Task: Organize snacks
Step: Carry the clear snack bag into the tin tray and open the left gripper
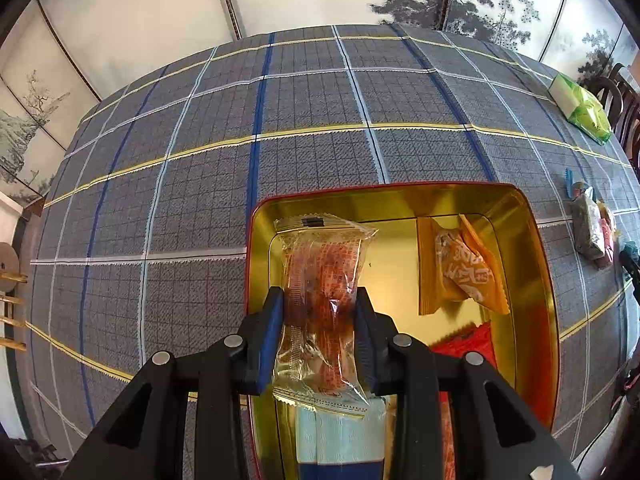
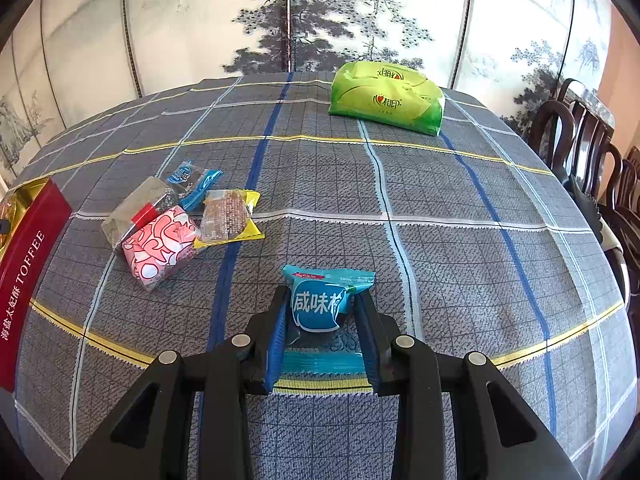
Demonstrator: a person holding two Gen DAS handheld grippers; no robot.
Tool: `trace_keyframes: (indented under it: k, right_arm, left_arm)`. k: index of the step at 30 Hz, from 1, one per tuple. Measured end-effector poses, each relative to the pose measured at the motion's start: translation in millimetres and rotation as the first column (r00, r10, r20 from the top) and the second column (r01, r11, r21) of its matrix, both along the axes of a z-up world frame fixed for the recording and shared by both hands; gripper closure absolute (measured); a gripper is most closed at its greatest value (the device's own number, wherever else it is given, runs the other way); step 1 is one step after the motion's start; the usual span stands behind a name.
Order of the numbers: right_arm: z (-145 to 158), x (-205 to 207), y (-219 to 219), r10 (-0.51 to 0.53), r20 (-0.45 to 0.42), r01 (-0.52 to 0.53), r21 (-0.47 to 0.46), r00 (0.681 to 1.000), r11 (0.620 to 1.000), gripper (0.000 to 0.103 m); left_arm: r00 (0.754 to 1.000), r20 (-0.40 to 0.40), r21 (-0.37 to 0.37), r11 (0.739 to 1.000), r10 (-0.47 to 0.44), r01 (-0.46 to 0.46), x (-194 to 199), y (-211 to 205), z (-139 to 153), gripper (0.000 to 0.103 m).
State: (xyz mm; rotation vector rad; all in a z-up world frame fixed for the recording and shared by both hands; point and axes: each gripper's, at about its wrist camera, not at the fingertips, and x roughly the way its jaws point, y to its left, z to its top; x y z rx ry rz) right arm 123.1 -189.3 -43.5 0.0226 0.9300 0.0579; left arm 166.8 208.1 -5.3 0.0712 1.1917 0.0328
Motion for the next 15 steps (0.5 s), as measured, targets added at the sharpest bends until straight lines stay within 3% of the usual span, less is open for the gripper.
trace_keyframes:
  k: [15]
  right_arm:
    - [-0.1,0.6,0.6,-0.001,0.0,0.001,0.003,1.0,1.0,0.069]
  left_arm:
    - [1.0,0.012,0.103,0.994,-0.029,0.027,3.9,-18.4,-18.2,0.072]
